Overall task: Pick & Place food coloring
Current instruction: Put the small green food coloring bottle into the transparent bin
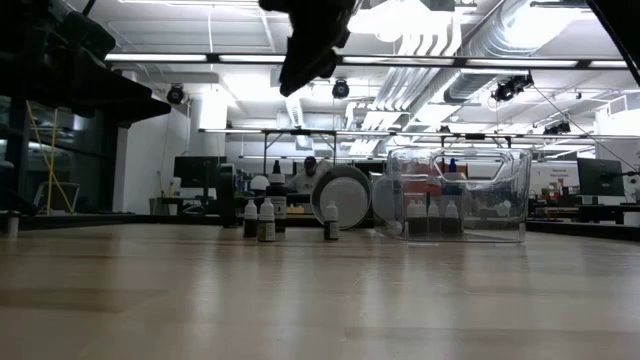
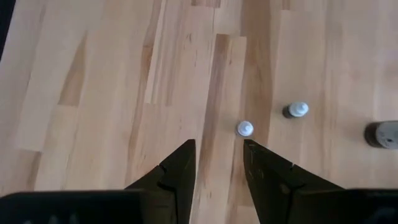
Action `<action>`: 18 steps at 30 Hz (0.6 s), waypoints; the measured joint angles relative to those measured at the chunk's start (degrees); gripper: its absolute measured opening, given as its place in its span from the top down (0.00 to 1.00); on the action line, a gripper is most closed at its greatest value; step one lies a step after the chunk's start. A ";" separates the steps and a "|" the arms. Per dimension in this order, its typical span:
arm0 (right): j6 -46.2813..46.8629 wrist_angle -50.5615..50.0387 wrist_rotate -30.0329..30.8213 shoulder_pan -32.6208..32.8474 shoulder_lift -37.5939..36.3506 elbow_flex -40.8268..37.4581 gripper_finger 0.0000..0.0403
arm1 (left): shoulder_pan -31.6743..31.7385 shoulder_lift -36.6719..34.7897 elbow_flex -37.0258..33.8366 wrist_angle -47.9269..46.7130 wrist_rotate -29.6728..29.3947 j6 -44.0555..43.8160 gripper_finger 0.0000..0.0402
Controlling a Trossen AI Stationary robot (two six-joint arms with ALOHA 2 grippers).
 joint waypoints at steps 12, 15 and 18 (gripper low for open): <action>10.53 1.46 0.94 -0.15 7.17 0.02 0.69 | 0.00 0.00 0.00 0.00 0.00 0.00 0.31; 14.58 1.58 2.47 -0.20 8.45 0.04 0.69 | 0.01 0.00 0.00 0.00 0.00 0.00 0.31; 18.51 1.80 4.25 -0.33 9.71 0.04 0.69 | 0.00 0.00 0.00 0.00 0.00 0.00 0.31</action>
